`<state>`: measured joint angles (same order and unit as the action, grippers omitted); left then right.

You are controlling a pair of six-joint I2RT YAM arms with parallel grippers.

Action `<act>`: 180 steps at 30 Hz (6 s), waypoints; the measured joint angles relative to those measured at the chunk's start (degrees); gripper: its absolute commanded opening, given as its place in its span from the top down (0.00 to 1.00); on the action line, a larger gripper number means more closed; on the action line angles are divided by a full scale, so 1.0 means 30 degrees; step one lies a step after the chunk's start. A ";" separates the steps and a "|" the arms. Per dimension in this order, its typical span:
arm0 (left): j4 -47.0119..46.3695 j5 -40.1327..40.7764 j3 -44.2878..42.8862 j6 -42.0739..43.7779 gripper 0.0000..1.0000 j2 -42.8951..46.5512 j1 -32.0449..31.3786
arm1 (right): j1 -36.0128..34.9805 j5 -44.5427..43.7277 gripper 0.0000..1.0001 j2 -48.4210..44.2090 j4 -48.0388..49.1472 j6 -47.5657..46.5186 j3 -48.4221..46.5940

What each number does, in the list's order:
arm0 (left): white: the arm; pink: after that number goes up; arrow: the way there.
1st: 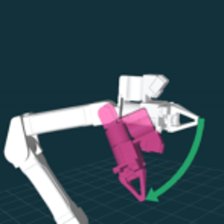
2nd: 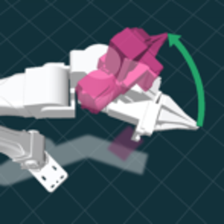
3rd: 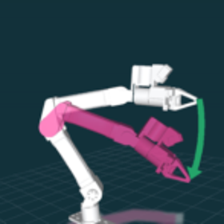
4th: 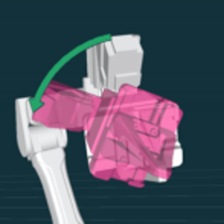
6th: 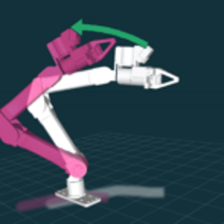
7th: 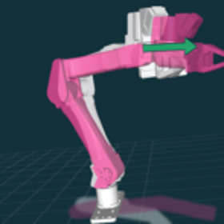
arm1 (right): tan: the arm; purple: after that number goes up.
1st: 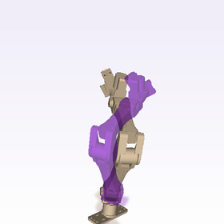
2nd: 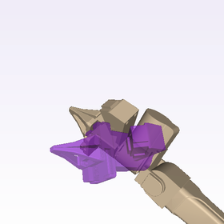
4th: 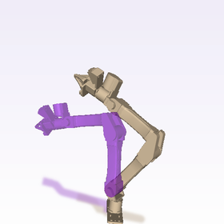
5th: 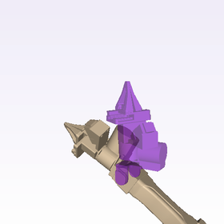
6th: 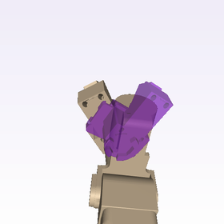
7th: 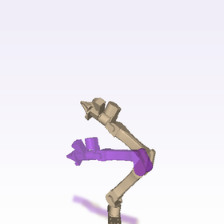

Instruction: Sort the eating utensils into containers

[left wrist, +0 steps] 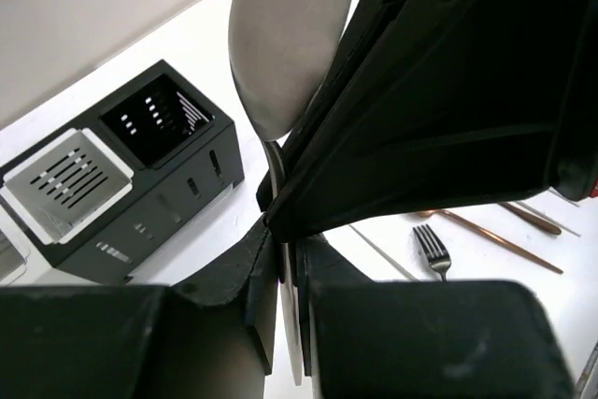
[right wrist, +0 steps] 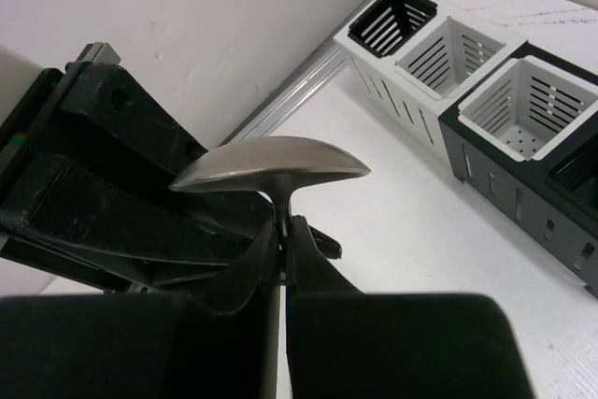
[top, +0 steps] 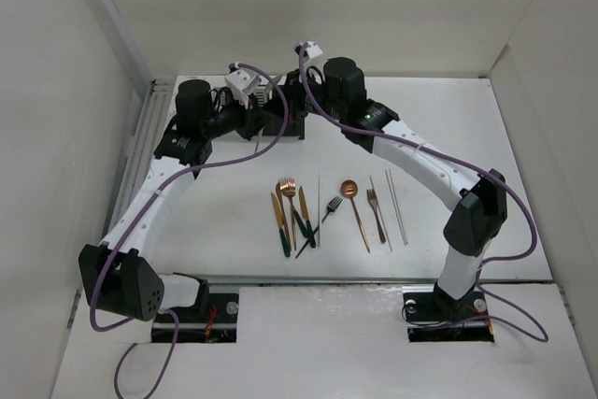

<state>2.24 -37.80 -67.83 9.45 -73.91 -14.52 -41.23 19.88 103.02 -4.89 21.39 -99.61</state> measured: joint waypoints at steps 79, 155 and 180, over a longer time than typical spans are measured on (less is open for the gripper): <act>-0.8910 0.9836 -0.1246 -0.1107 0.05 -0.6681 0.6586 | 1.0550 -0.7111 0.76 -0.1676 -1.2262 -0.2499 1.2830; -0.8903 0.9901 -0.0641 -0.0962 0.04 -0.6645 0.6586 | 0.8859 -0.8007 0.77 -0.2681 -1.2254 -0.0852 1.3872; -0.8939 0.9908 -0.0393 -0.0831 0.04 -0.6645 0.6586 | 0.8801 -0.8080 0.75 -0.1581 -1.2444 -0.1654 1.3296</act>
<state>-24.58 -8.08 -69.01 6.96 -93.84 5.23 -14.83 -4.36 98.28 -42.22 16.43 -59.72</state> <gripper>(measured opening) 0.961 0.314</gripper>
